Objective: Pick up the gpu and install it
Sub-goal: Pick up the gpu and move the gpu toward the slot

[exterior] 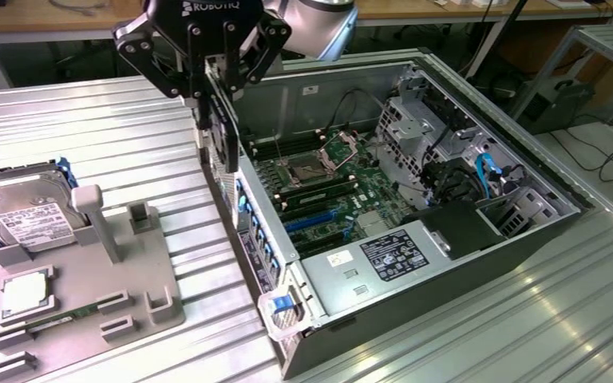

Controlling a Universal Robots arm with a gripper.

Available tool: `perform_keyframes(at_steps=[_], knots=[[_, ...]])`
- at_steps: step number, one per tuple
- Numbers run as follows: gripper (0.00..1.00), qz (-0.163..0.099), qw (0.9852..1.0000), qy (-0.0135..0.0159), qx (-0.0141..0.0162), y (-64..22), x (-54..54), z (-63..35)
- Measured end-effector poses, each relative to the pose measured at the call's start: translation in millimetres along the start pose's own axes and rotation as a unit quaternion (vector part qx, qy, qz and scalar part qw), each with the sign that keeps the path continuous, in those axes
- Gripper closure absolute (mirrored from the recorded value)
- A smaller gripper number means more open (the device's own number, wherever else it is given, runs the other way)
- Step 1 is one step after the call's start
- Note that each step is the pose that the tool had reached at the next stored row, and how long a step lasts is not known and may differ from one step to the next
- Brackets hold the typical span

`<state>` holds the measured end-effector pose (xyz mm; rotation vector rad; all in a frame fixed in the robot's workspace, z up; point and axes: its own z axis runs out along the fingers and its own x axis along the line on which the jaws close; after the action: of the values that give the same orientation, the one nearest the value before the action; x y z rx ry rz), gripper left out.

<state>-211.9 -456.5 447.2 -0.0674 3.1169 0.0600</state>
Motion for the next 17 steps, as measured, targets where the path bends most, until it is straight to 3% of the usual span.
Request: perform_keyframes(at_steps=[17], knots=[[0.72,0.0,1.0,0.0,0.0,-0.9,-20.5,0.5]])
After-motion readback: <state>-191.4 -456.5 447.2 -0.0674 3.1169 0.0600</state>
